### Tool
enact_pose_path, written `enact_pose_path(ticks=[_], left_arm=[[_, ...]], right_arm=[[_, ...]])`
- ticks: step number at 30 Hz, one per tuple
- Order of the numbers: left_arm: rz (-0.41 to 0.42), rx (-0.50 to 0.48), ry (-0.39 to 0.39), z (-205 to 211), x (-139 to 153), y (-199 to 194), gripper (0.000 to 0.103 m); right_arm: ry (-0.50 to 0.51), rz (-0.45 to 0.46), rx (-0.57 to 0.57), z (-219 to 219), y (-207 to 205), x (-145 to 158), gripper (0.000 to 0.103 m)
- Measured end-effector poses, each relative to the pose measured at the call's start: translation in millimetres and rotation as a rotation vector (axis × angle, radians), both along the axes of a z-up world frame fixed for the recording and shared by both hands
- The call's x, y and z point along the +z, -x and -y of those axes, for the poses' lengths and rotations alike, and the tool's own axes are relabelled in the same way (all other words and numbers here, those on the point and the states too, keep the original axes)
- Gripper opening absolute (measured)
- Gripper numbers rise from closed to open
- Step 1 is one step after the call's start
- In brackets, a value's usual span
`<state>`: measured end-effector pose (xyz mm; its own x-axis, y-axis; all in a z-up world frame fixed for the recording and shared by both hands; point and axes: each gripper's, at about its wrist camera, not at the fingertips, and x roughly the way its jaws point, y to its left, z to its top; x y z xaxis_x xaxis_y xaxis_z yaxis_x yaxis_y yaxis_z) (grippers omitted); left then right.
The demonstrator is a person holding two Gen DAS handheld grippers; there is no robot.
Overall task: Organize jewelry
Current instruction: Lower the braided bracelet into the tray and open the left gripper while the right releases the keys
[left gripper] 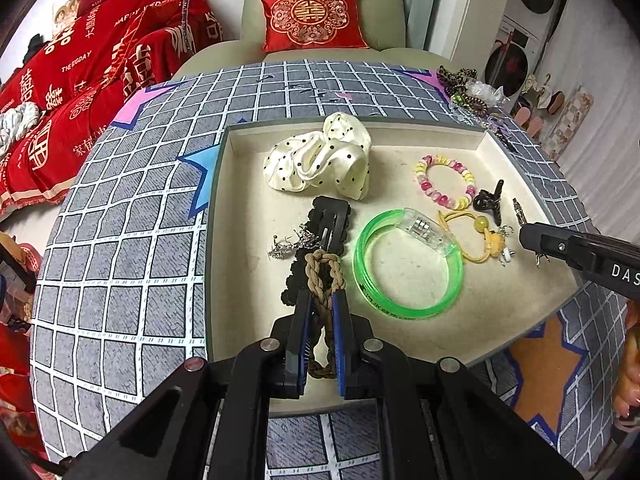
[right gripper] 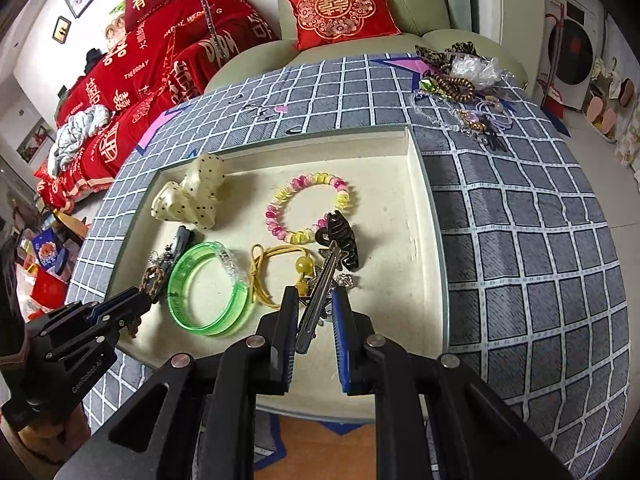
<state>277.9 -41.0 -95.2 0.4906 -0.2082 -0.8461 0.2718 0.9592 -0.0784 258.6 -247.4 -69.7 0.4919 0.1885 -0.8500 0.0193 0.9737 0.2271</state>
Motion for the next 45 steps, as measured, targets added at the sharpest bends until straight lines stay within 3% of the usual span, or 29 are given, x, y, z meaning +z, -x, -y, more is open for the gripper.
enact_pose_path(ticks=[18,38,45], left_arm=[[0.024,-0.018,-0.093,18,-8,0,0.019],[0.026,-0.008,-0.126,21,-9,0,0.019],[0.014,0.002,-0.099,19,-7,-1,0.019]], right_arm=[[0.011,-0.016,-0.013,2,-7,-20,0.019],[-0.015,-0.031,-0.024,7,-7,-25,0.020],[-0.021,-0.042,-0.017,6,-6,-27,0.021]])
